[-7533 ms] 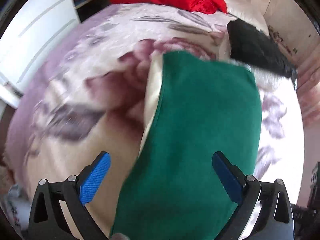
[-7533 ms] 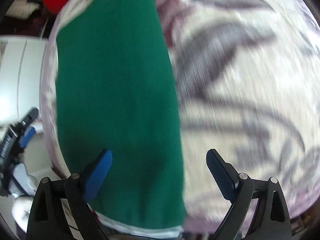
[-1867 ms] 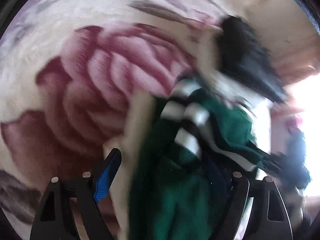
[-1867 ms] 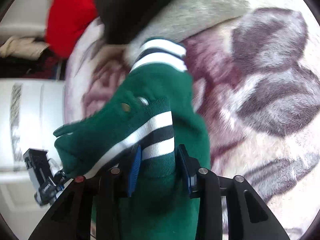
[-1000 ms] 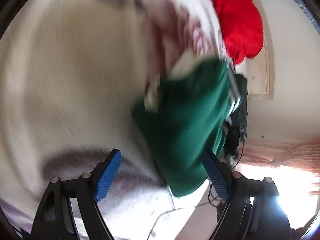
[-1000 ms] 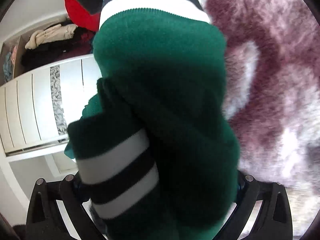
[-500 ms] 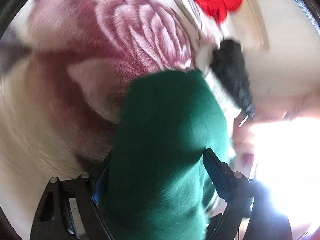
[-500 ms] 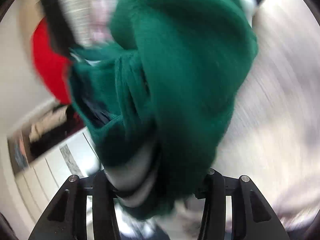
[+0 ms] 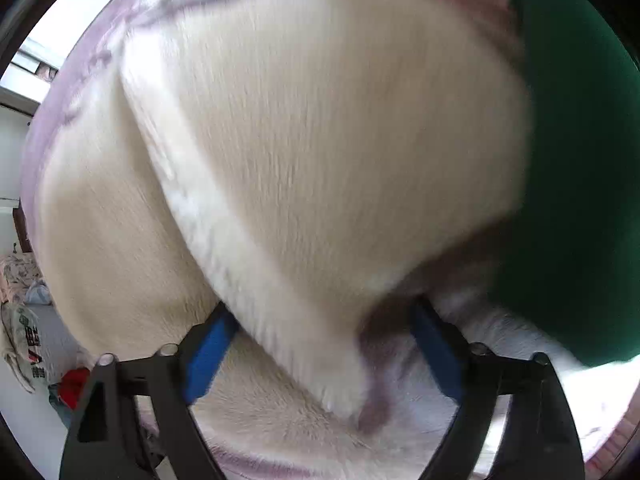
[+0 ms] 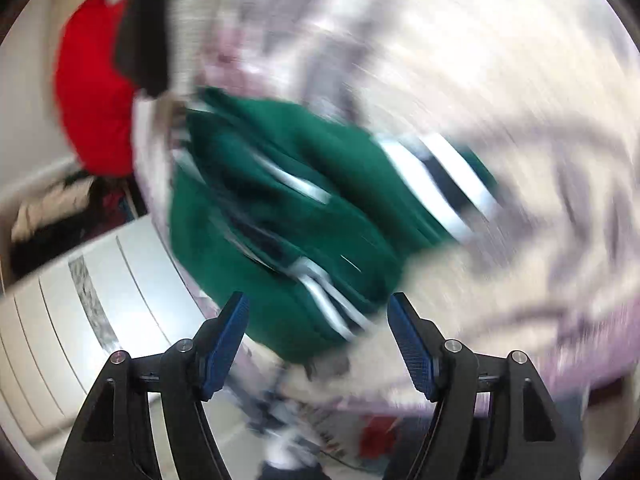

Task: Fold large clothes

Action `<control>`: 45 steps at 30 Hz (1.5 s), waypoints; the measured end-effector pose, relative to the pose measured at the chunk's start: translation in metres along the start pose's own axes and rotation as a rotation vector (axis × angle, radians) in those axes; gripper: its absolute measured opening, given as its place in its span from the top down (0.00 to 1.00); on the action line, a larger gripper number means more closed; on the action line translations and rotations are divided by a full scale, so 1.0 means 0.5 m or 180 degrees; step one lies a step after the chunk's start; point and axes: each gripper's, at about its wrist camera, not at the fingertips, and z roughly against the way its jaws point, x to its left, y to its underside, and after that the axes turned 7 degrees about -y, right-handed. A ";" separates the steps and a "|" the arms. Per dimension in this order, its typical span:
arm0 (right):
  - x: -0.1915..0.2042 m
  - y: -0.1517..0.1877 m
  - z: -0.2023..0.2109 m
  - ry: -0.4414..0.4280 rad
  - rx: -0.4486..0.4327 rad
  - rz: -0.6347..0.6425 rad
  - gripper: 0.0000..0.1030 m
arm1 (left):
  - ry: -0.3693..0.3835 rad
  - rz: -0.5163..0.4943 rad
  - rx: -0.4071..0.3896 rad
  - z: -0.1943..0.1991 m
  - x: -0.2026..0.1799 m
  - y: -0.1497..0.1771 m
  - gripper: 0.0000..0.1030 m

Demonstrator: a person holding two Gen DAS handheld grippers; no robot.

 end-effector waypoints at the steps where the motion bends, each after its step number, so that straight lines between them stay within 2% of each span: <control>1: 0.039 -0.036 -0.010 0.0039 0.0018 0.0224 0.29 | 0.0019 0.0053 -0.0172 -0.001 0.004 0.004 0.00; 4: 0.121 -0.126 -0.036 0.0156 0.0065 0.0675 0.29 | 0.0238 0.0259 -0.0119 -0.015 0.027 -0.005 0.00; 6: 0.161 -0.159 -0.087 0.0108 0.0165 0.0801 0.29 | 0.0273 0.0281 -0.0145 -0.016 0.041 0.001 0.00; 7: 0.177 -0.173 -0.125 0.0088 0.0292 0.0841 0.29 | 0.0263 0.0317 -0.0236 -0.013 0.045 0.009 0.00; 8: 0.181 -0.183 -0.147 0.0187 0.0352 0.0842 0.29 | 0.0253 0.0357 -0.0269 -0.012 0.047 0.012 0.00; 9: 0.184 -0.194 -0.176 0.0271 0.0393 0.0804 0.57 | 0.0223 0.0368 -0.0268 -0.012 0.050 0.016 0.00; 10: 0.186 -0.198 -0.197 0.0315 0.0392 0.0799 0.89 | 0.0201 0.0340 -0.0240 -0.009 0.055 0.020 0.00; 11: 0.194 -0.199 -0.212 0.0384 0.0440 0.0824 0.97 | 0.0196 0.0324 -0.0207 -0.006 0.054 0.031 0.00; 13: 0.226 -0.191 -0.207 0.0515 0.0343 0.0960 0.97 | 0.0214 0.0319 -0.0085 0.014 0.055 0.018 0.00; 14: 0.239 -0.189 -0.188 0.0506 0.0282 0.1057 0.97 | 0.0227 0.0364 -0.0080 0.029 0.049 -0.012 0.00; 16: 0.271 -0.194 -0.135 0.0414 0.0070 0.1241 0.98 | 0.0231 0.0440 -0.0119 0.065 0.055 -0.028 0.00; 17: 0.281 -0.213 -0.116 0.0401 -0.0044 0.1301 0.98 | 0.0320 0.0484 -0.0157 0.087 0.061 -0.034 0.00; 19: 0.282 -0.266 -0.094 0.0574 -0.0268 0.1307 0.98 | 0.0436 0.0561 -0.0233 0.133 0.064 -0.053 0.00; 20: 0.271 -0.291 -0.100 0.0655 -0.0286 0.1233 0.98 | 0.0464 0.0560 -0.0255 0.144 0.062 -0.061 0.00; 22: 0.252 -0.321 -0.139 0.0801 -0.0118 0.1169 0.97 | 0.0553 0.0483 -0.0350 0.175 0.042 -0.090 0.00; 24: 0.244 -0.324 -0.161 0.0675 0.0166 0.1088 0.95 | 0.0560 0.0372 -0.0445 0.194 0.005 -0.117 0.00; 25: 0.241 -0.318 -0.160 0.0576 0.0326 0.1038 0.90 | 0.0565 0.0305 -0.0489 0.200 -0.018 -0.128 0.00; 27: 0.235 -0.294 -0.151 0.0449 0.0515 0.1029 0.47 | 0.0577 0.0236 -0.0504 0.193 -0.054 -0.143 0.00; 29: 0.212 -0.262 -0.132 0.0409 0.0548 0.1088 0.30 | 0.0620 0.0191 -0.0482 0.184 -0.069 -0.147 0.00; 30: 0.199 -0.244 -0.130 0.0437 0.0573 0.1111 0.28 | 0.0613 0.0164 -0.0477 0.186 -0.073 -0.149 0.00; 34: 0.100 -0.173 -0.167 0.0500 0.0865 0.1029 0.29 | 0.0556 0.0069 -0.0497 0.206 -0.091 -0.130 0.00; 35: 0.082 -0.162 -0.178 0.0497 0.0876 0.1027 0.46 | 0.0552 0.0055 -0.0497 0.209 -0.094 -0.130 0.00; 36: 0.068 -0.150 -0.188 0.0548 0.0831 0.1043 0.75 | 0.0518 0.0016 -0.0498 0.214 -0.099 -0.134 0.00; 37: 0.061 -0.139 -0.201 0.0632 0.0805 0.1108 0.85 | 0.0478 -0.0043 -0.0506 0.222 -0.104 -0.137 0.00; 38: 0.060 -0.131 -0.208 0.0639 0.0804 0.1127 0.90 | 0.0471 -0.0078 -0.0516 0.218 -0.112 -0.149 0.00; 42: 0.094 -0.117 -0.101 0.0429 0.0297 0.0990 0.92 | 0.0416 -0.0239 -0.0607 0.245 -0.131 -0.160 0.00; 45: 0.098 -0.119 0.005 0.0368 0.0016 0.0926 0.93 | 0.0630 -0.0217 -0.0586 0.240 -0.151 -0.170 0.00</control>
